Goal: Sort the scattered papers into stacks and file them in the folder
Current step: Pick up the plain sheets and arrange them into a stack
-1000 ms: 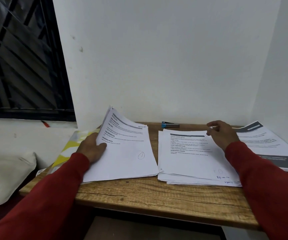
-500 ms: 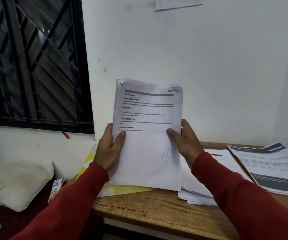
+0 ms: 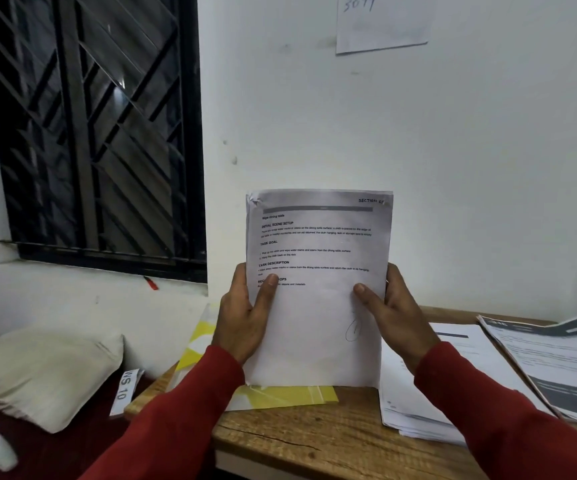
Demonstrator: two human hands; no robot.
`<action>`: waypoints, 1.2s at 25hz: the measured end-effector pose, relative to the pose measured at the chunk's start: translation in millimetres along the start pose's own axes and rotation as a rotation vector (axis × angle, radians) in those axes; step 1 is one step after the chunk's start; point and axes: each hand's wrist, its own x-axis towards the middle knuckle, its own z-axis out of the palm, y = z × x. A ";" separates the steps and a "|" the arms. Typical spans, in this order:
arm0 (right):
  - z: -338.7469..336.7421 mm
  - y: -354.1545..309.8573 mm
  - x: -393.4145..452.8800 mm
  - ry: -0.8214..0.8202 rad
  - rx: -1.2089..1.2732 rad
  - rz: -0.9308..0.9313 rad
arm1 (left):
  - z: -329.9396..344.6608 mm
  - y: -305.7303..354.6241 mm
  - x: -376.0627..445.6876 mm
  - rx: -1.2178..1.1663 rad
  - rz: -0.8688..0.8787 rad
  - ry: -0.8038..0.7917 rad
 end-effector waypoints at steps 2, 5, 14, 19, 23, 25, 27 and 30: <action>0.8 2.6 -4.9 -0.003 0.007 0.025 | 0.6 -1.5 -0.7 -0.002 -0.008 0.010; 1.8 7.6 -9.7 -0.018 0.007 0.056 | -0.5 -5.2 1.7 0.000 -0.026 0.019; -13.3 -0.7 9.2 -0.003 0.074 0.138 | 4.1 -9.8 32.8 -0.131 -0.214 -0.146; -26.6 12.2 21.7 0.029 0.057 0.236 | 10.4 -2.4 50.0 -0.193 -0.443 -0.304; -31.0 30.9 17.5 -0.013 0.059 0.302 | 18.5 -11.3 70.2 -0.252 -0.536 -0.318; -30.4 38.5 13.4 -0.041 0.070 0.320 | 24.7 -18.2 80.0 -0.373 -0.523 -0.293; -31.5 41.3 9.6 -0.067 0.093 0.338 | 31.9 -25.0 85.2 -0.467 -0.515 -0.256; -40.0 39.5 6.5 -0.151 0.113 0.358 | 41.6 -39.1 81.9 -0.522 -0.528 -0.224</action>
